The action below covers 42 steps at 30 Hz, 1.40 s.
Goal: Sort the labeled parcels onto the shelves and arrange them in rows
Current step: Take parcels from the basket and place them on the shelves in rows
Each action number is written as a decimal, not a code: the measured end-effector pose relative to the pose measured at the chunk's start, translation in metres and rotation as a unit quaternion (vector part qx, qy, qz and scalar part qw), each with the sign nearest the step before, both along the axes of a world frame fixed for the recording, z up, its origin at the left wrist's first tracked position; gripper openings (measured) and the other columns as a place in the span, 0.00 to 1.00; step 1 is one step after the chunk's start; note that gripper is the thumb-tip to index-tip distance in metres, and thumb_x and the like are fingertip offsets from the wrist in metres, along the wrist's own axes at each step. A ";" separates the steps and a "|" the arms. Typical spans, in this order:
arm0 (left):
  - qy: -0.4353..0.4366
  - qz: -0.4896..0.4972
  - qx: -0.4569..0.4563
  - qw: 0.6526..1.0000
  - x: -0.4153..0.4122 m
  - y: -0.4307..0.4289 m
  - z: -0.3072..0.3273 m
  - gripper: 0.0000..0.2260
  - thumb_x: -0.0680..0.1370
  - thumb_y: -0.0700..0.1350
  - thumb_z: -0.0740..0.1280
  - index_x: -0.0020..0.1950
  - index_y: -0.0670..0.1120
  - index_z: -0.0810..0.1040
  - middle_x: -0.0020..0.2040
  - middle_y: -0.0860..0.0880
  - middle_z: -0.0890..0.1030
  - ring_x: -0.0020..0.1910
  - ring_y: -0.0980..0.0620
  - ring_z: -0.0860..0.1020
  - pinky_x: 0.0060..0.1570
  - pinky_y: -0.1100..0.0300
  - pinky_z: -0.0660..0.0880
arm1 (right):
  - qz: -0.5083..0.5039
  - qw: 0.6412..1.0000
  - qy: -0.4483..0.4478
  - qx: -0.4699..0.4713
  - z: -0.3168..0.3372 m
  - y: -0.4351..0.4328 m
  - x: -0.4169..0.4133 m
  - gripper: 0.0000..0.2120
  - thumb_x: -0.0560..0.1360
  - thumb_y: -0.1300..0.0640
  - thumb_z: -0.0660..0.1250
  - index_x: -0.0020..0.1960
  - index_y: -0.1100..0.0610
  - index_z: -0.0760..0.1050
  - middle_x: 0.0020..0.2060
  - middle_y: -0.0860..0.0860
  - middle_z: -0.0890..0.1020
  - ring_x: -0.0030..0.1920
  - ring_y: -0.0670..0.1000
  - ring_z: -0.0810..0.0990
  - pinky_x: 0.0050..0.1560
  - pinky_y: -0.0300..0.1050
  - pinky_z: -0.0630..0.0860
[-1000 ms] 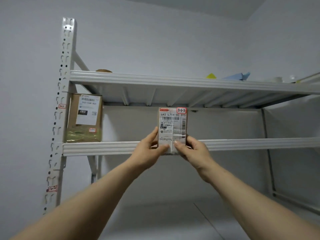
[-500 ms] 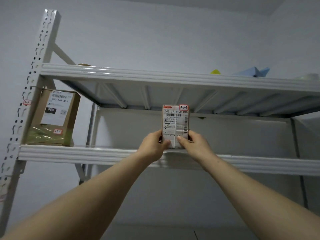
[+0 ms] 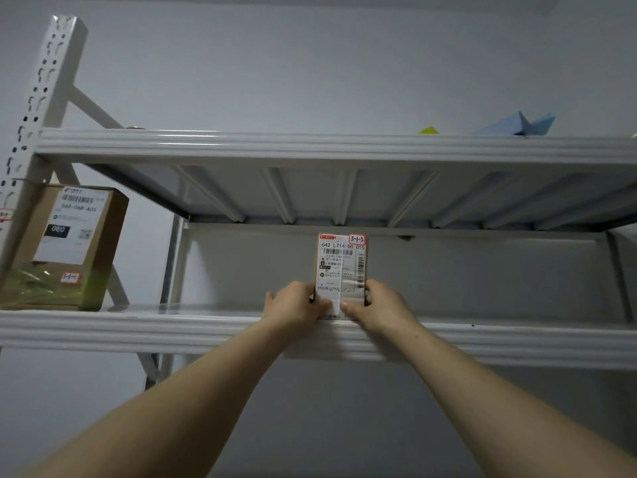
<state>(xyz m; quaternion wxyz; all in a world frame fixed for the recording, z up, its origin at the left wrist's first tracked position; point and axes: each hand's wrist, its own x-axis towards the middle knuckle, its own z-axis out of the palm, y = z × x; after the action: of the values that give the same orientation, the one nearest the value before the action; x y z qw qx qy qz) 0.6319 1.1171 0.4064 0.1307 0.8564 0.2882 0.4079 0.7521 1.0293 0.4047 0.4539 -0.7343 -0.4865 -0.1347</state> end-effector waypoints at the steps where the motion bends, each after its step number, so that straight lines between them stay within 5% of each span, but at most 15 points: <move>1: -0.001 0.003 -0.006 1.000 0.002 0.001 0.001 0.09 0.78 0.49 0.64 0.54 0.48 0.81 0.52 0.49 0.82 0.56 0.46 0.77 0.67 0.47 0.65 | 0.000 1.000 0.000 -0.002 0.000 0.002 0.002 0.18 0.73 0.51 0.70 0.61 0.53 0.74 0.57 0.50 0.81 0.57 0.53 0.79 0.59 0.50 0.75; 4: 0.001 -0.006 -0.017 1.000 0.005 0.006 0.001 0.06 0.77 0.48 0.66 0.42 0.49 0.79 0.50 0.47 0.83 0.54 0.45 0.79 0.65 0.47 0.68 | 0.001 1.000 -0.011 -0.003 0.001 0.007 0.006 0.17 0.72 0.51 0.71 0.60 0.53 0.77 0.55 0.50 0.82 0.55 0.52 0.80 0.58 0.49 0.76; 7: 0.005 -0.003 -0.036 0.999 0.006 0.010 0.004 0.12 0.76 0.46 0.67 0.32 0.48 0.74 0.47 0.46 0.83 0.53 0.43 0.79 0.61 0.51 0.72 | -0.031 0.999 -0.035 -0.015 0.001 0.010 0.006 0.16 0.73 0.49 0.70 0.59 0.53 0.78 0.54 0.51 0.83 0.55 0.53 0.80 0.56 0.47 0.76; 10: 0.008 -0.005 -0.060 0.998 0.007 0.008 0.008 0.14 0.76 0.44 0.67 0.31 0.47 0.72 0.37 0.48 0.78 0.47 0.45 0.79 0.46 0.59 0.72 | -0.060 0.997 -0.048 -0.025 0.000 0.011 0.006 0.17 0.72 0.45 0.68 0.57 0.53 0.78 0.54 0.51 0.83 0.55 0.53 0.80 0.54 0.47 0.77; 14: 0.010 -0.011 -0.072 0.997 0.004 0.000 0.009 0.10 0.77 0.41 0.66 0.36 0.45 0.73 0.34 0.50 0.74 0.41 0.50 0.73 0.41 0.63 0.67 | -0.084 0.994 -0.061 -0.036 -0.001 0.010 0.002 0.18 0.73 0.43 0.66 0.56 0.54 0.78 0.54 0.51 0.82 0.55 0.55 0.79 0.51 0.45 0.76; 18: 0.012 0.025 -0.045 0.999 0.002 -0.006 0.004 0.06 0.78 0.45 0.65 0.46 0.43 0.75 0.52 0.43 0.80 0.55 0.43 0.77 0.54 0.56 0.71 | -0.086 0.993 -0.073 -0.034 -0.004 0.008 -0.002 0.20 0.73 0.42 0.66 0.59 0.54 0.76 0.56 0.52 0.81 0.57 0.55 0.78 0.53 0.46 0.76; 21: -0.036 0.067 0.002 0.997 -0.005 -0.016 -0.006 0.15 0.79 0.46 0.63 0.63 0.40 0.69 0.62 0.42 0.76 0.62 0.42 0.73 0.62 0.51 0.69 | -0.059 0.997 -0.055 0.010 -0.012 -0.003 -0.009 0.25 0.74 0.45 0.66 0.66 0.57 0.68 0.64 0.53 0.76 0.64 0.55 0.74 0.59 0.45 0.71; 28: -0.134 0.019 0.119 0.984 -0.028 -0.060 -0.036 0.22 0.77 0.39 0.61 0.71 0.47 0.69 0.64 0.47 0.74 0.63 0.46 0.69 0.61 0.56 0.66 | -0.141 0.983 -0.087 0.082 -0.055 -0.063 -0.033 0.30 0.75 0.51 0.66 0.74 0.59 0.61 0.72 0.54 0.65 0.72 0.53 0.61 0.71 0.44 0.57; 34: 0.030 -0.113 0.224 0.968 -0.059 -0.107 -0.083 0.19 0.78 0.42 0.60 0.69 0.50 0.73 0.65 0.49 0.75 0.63 0.47 0.71 0.60 0.56 0.67 | -0.284 0.955 -0.082 0.006 -0.090 -0.148 -0.074 0.29 0.74 0.48 0.66 0.71 0.58 0.65 0.69 0.55 0.68 0.71 0.56 0.61 0.70 0.46 0.58; 42: 0.236 -0.294 0.235 0.896 -0.111 -0.199 -0.179 0.22 0.77 0.51 0.62 0.71 0.52 0.70 0.67 0.48 0.75 0.65 0.45 0.71 0.66 0.55 0.63 | -0.459 0.870 0.078 -0.159 -0.182 -0.271 -0.188 0.31 0.71 0.44 0.67 0.71 0.55 0.66 0.68 0.56 0.70 0.69 0.58 0.66 0.67 0.48 0.64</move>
<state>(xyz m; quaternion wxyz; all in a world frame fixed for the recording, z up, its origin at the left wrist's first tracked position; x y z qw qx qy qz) 0.5211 0.9182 0.2272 -0.0326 0.9790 -0.0588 0.1926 0.5642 0.7585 0.2225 0.2543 -0.9454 -0.0720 -0.1908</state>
